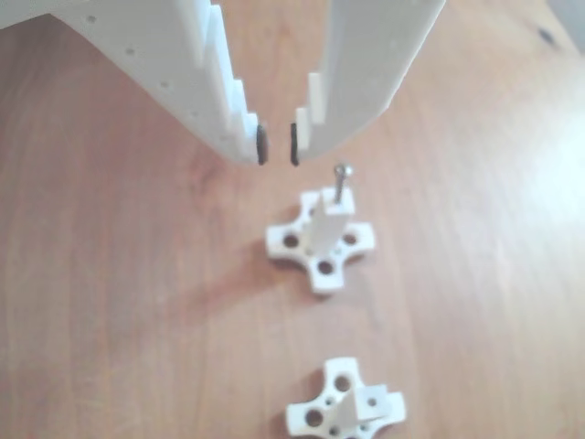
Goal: Grab the screw and set it in the hole.
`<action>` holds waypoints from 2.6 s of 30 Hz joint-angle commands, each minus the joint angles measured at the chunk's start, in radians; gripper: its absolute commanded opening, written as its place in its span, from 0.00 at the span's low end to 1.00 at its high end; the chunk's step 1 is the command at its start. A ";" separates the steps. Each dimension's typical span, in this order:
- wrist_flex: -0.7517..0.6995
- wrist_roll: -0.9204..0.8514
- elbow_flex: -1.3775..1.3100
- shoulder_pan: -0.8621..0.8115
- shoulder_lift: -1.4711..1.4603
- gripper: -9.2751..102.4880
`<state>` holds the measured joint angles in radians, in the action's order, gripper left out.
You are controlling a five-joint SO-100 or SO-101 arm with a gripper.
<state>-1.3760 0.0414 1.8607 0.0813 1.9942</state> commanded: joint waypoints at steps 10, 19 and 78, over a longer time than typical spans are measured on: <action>0.051 0.020 0.580 -0.035 0.678 0.04; 0.100 0.015 0.676 -0.049 0.753 0.04; 0.112 -0.038 1.124 -0.080 1.379 0.04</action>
<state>-1.2257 0.0000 2.9928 0.0107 3.3517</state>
